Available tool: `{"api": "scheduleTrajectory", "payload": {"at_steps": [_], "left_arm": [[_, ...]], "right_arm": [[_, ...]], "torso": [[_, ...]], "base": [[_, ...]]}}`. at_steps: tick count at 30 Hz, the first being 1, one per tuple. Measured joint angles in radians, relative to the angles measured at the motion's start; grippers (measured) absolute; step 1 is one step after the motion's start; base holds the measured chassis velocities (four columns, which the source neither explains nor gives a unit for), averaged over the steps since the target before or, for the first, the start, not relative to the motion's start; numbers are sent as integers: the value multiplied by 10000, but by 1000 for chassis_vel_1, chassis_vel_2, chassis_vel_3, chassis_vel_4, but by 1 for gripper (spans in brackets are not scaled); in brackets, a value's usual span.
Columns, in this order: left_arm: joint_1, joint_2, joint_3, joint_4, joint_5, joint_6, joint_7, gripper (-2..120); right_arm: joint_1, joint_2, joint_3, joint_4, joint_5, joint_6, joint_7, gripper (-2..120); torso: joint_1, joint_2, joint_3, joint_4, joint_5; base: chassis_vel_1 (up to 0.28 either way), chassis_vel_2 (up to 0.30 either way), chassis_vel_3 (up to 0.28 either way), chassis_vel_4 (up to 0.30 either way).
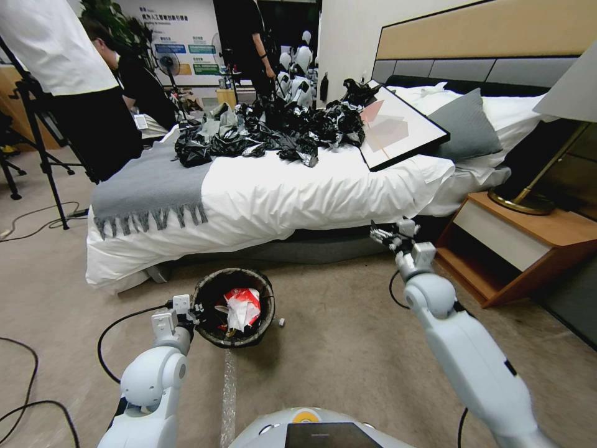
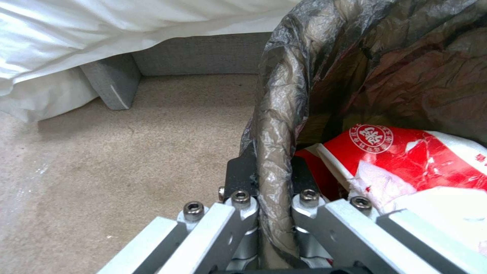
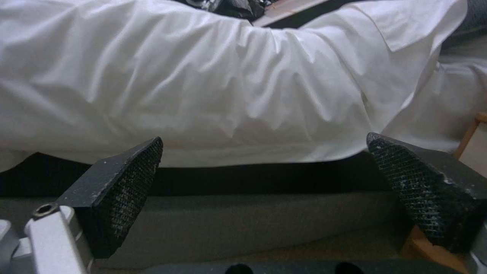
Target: Pick up the trash bin, then pick up the garbage from the floor and place it into the trash bin.
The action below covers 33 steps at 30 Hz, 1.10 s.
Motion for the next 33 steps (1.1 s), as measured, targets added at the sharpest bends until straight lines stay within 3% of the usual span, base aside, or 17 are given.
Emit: {"api": "scheduleTrajectory", "payload": {"at_steps": [7, 33], "left_arm": [[-58, 6, -10, -4, -242, 12, -61, 0], [-85, -11, -74, -57, -446, 85, -297, 0]], "right_arm": [[-248, 455, -1, -258, -520, 632, -55, 100], [-12, 509, -453, -523, -633, 598, -115, 100]], "torso": [[-1, 1, 0, 1, -1], [0, 0, 1, 4, 2]], "base": [[0, 0, 0, 0], [18, 17, 17, 15]]}}
